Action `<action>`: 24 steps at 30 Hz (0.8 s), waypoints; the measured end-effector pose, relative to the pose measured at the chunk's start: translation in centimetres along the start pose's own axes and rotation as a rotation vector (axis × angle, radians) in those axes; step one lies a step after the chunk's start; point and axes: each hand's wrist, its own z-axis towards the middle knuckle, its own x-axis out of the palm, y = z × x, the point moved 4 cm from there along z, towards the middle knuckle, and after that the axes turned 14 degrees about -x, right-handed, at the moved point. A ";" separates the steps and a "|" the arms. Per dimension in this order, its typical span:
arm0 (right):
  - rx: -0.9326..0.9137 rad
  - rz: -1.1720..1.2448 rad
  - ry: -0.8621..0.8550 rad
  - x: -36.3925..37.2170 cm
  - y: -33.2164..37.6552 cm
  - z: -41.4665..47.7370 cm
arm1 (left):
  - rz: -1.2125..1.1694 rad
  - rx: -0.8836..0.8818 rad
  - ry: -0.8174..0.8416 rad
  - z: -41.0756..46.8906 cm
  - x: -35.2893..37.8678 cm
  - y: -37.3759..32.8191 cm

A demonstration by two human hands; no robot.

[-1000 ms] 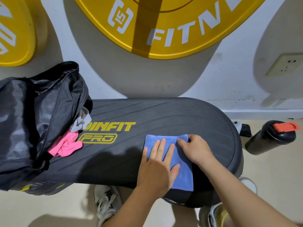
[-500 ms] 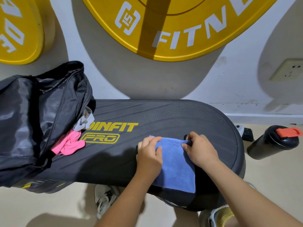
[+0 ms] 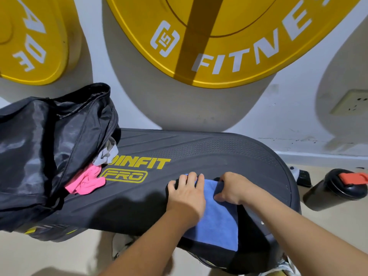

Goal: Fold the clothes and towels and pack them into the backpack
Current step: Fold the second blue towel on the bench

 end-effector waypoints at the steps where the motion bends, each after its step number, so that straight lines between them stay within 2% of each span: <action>1: -0.023 -0.012 0.016 -0.3 0.3 0.0 | -0.023 0.000 0.053 0.6 -0.3 0.3; 6: -0.210 0.050 0.026 -1.2 1.5 -0.6 | -0.070 0.129 0.126 1.3 -1.7 0.8; 8: -0.294 0.121 0.037 -2.1 1.9 -1.4 | -0.135 0.135 0.181 1.0 -2.6 1.4; 10: -0.373 0.182 0.038 -3.5 2.6 -2.3 | -0.194 0.113 0.160 0.9 -4.8 2.4; 12: -0.461 0.177 -0.045 -5.8 3.5 -2.9 | -0.239 0.101 0.046 0.9 -7.8 3.5; 16: -0.658 -0.005 -0.400 -10.4 5.9 -4.8 | -0.430 0.141 -0.339 0.0 -13.5 5.5; 18: -0.679 -0.167 -0.507 -10.0 6.5 -5.3 | -0.309 0.186 -0.415 -0.6 -13.2 5.6; 20: -0.701 -0.359 -0.570 -7.1 6.1 -5.3 | -0.137 0.206 -0.408 -1.4 -10.3 5.3; 24: -0.696 -0.527 -0.417 1.1 3.3 -5.3 | 0.011 0.312 -0.345 -4.5 -2.7 4.1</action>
